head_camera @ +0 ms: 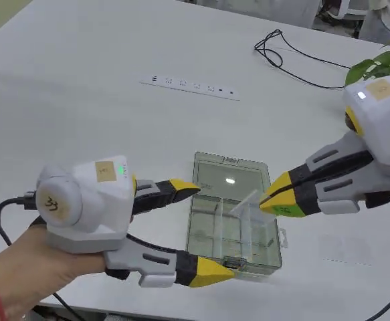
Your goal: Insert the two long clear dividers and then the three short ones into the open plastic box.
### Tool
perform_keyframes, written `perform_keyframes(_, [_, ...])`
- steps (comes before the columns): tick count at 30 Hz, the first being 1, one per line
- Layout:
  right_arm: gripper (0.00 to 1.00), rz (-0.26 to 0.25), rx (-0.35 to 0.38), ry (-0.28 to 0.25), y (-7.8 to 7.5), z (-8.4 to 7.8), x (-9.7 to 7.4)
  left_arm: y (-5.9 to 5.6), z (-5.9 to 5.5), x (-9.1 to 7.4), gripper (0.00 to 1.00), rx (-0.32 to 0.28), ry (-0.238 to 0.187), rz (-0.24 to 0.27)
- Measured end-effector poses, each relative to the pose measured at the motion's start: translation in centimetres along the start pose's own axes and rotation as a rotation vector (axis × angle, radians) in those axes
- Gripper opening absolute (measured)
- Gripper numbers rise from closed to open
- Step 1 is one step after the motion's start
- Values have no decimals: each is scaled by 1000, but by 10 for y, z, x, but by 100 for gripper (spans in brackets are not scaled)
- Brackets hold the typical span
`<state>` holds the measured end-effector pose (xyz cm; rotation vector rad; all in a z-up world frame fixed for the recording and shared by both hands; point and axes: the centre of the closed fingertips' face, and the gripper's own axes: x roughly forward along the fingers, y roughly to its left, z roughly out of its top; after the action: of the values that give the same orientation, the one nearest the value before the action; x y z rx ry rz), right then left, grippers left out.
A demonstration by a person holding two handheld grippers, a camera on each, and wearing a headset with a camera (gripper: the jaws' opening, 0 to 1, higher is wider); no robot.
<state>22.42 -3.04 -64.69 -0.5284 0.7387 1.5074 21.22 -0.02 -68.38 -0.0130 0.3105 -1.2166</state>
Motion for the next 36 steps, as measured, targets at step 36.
perform_keyframes(36, [2,-38,18,20,-66,-47,84,29,-42,-17,100,-36,56,111])
